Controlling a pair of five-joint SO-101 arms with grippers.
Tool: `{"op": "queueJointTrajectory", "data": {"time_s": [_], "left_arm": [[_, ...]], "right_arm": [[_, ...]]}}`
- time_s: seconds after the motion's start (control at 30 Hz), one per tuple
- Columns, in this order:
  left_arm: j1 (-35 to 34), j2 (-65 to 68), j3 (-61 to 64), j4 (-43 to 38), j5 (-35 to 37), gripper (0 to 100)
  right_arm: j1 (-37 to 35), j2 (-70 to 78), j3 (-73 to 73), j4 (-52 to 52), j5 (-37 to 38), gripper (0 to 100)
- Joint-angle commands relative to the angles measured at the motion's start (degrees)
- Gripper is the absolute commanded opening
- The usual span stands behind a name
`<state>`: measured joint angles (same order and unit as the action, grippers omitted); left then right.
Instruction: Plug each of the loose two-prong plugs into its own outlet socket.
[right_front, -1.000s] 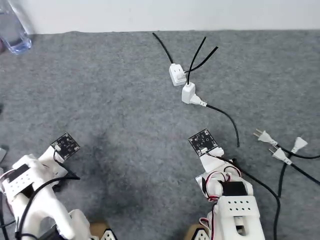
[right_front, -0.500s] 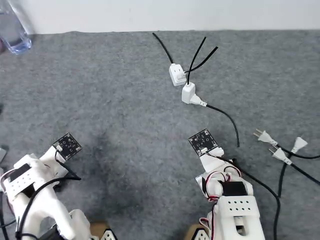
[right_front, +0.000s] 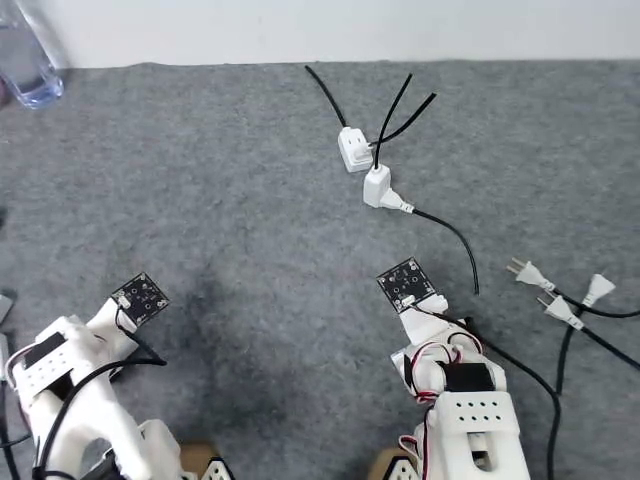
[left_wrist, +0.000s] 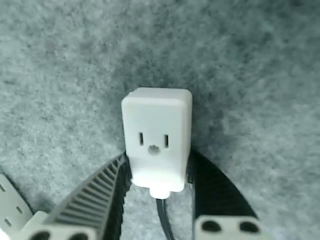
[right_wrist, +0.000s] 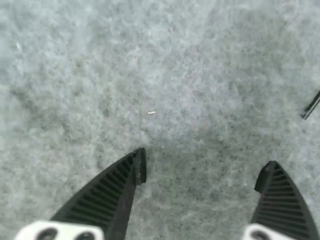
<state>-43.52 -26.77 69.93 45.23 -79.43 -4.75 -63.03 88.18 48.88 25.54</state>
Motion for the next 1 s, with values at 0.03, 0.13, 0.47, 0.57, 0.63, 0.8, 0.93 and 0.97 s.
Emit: {"op": "queueJointTrajectory", "data": {"time_s": [0.03, 0.13, 0.47, 0.57, 0.63, 0.8, 0.93, 0.97], "left_arm": [[0.9, 0.2, -0.9, -0.4, 0.5, 7], [0.9, 0.2, -5.0, 5.9, 0.5, 7], [2.6, 0.2, -24.9, 32.4, 0.5, 6], [2.5, 0.2, -24.7, 32.6, 0.5, 6], [3.2, 0.2, -25.1, 32.6, 0.5, 6], [11.1, 0.2, -27.3, 32.8, 0.5, 2], [19.9, 0.2, -29.4, 32.8, 0.5, 1], [22.1, 0.2, -30.1, 32.8, 0.5, 1]], "right_arm": [[-0.4, -0.6, -0.3, -0.8, -0.4, 33.9], [-0.4, -0.6, -0.3, -0.8, -0.4, 33.9], [-0.4, -0.6, -0.3, -0.8, -0.3, 33.9], [-0.4, -0.6, -0.3, -0.8, -0.2, 33.9], [-0.4, -0.6, -0.3, -0.8, -0.2, 33.9], [-0.4, -0.6, -0.3, -0.8, -0.2, 33.9], [-0.4, -0.6, -0.3, -0.8, -0.3, 33.9], [-0.3, -0.6, -0.3, -0.9, -0.3, 33.9]]}}
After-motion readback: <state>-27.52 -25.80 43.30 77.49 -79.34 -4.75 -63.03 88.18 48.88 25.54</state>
